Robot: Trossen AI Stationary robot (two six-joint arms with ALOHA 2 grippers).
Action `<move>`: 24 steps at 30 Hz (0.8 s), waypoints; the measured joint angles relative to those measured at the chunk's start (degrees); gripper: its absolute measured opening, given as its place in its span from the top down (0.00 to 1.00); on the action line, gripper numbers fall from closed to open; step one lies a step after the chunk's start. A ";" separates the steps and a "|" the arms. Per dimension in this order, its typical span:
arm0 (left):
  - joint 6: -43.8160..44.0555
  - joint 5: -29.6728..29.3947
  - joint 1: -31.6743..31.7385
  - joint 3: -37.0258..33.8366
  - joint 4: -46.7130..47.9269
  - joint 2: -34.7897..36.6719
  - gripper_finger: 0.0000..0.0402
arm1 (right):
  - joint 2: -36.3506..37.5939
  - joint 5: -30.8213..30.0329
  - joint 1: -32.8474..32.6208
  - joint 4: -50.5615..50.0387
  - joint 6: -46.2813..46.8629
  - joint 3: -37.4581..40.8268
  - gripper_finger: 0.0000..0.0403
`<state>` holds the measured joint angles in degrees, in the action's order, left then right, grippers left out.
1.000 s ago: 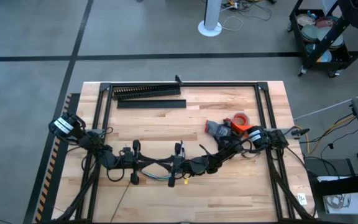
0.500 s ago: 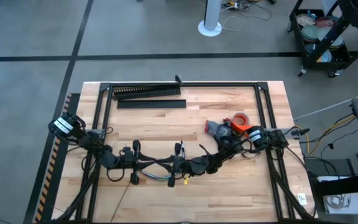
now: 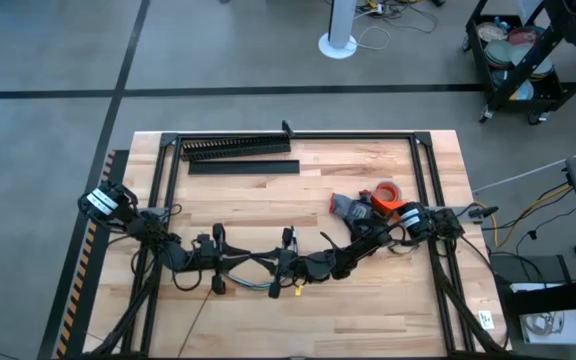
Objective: Ziptie cables
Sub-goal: Wrap the black zip tie on the cable
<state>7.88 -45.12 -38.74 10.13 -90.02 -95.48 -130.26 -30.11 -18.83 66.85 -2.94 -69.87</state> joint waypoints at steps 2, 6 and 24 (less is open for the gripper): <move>-0.29 0.02 0.00 0.17 0.00 0.02 0.93 | 0.03 0.00 -0.03 0.02 -0.02 0.00 1.00; -0.31 0.02 0.00 0.22 0.00 0.00 0.96 | 0.04 0.00 -0.04 0.02 -0.02 0.00 1.00; -2.37 0.63 0.00 0.24 0.66 -0.01 0.97 | 0.04 0.41 -0.02 -0.16 0.23 0.00 1.00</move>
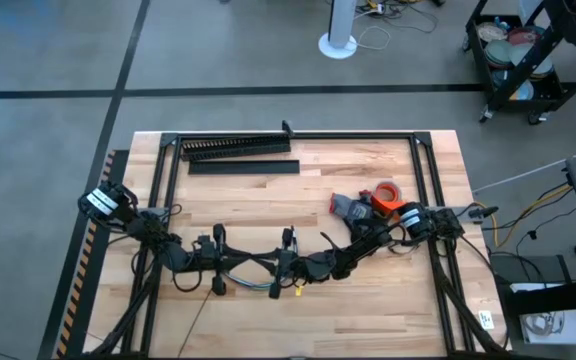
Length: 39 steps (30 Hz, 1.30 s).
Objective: Ziptie cables
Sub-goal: Wrap the black zip tie on the cable
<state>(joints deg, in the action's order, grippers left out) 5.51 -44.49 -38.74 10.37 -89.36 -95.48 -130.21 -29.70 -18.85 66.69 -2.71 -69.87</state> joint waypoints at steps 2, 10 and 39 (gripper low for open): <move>-0.32 0.00 0.00 0.00 0.01 0.01 0.97 | 0.00 0.03 0.00 -0.01 0.01 0.00 1.00; -0.37 0.04 0.00 0.00 0.16 0.01 0.99 | 0.00 0.07 0.00 0.01 0.05 0.00 1.00; -2.09 1.72 0.00 0.00 0.08 0.00 0.93 | 0.13 1.43 -0.02 0.89 0.16 0.00 1.00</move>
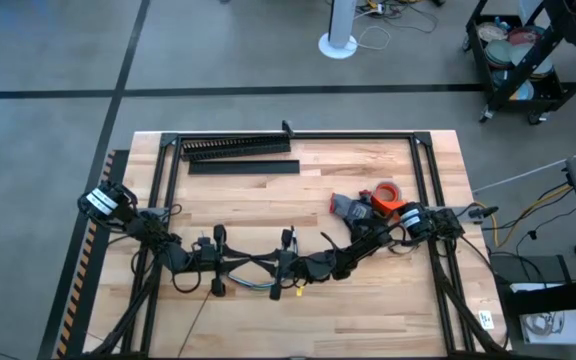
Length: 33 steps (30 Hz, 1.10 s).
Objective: Ziptie cables
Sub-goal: Wrap the black zip tie on the cable
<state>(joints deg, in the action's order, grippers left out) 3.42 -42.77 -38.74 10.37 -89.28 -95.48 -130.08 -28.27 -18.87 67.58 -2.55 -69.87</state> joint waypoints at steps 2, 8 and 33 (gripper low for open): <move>0.02 -0.01 0.00 0.00 -0.08 0.00 0.94 | 0.00 0.03 0.00 0.06 0.00 0.00 1.00; 0.06 -0.03 0.00 0.00 -0.12 0.02 0.95 | 0.00 0.15 0.02 0.13 -0.01 0.00 1.00; 0.06 -2.46 0.07 0.02 -0.65 0.00 1.00 | 0.01 -0.11 0.09 0.03 0.21 0.00 1.00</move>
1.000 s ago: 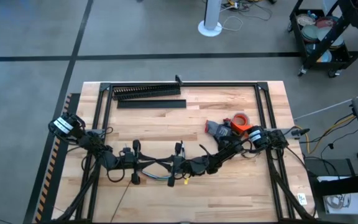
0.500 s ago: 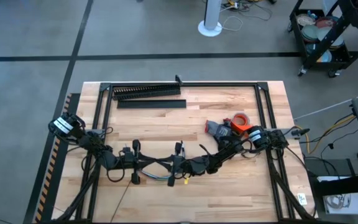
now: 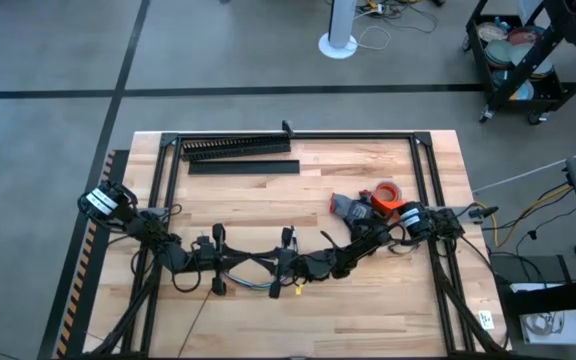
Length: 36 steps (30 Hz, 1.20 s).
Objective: Ziptie cables
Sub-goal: Wrap the black zip tie on the cable
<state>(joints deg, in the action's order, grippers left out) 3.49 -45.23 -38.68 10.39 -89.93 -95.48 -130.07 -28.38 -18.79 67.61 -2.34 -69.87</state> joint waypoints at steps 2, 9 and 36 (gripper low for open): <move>-0.01 0.20 0.02 0.00 0.01 -0.01 1.00 | 0.03 0.10 0.00 -0.44 0.09 0.00 1.00; -0.22 0.86 0.04 0.00 0.02 -0.04 1.00 | 0.10 0.24 0.02 -0.73 0.24 0.00 1.00; -0.66 0.59 0.11 0.00 0.31 0.39 1.00 | 0.25 0.50 0.04 -2.99 0.75 -0.23 0.72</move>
<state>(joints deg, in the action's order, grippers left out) 2.83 -44.64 -38.57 10.39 -89.62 -95.10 -129.82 -27.88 -18.74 64.62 -1.59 -70.09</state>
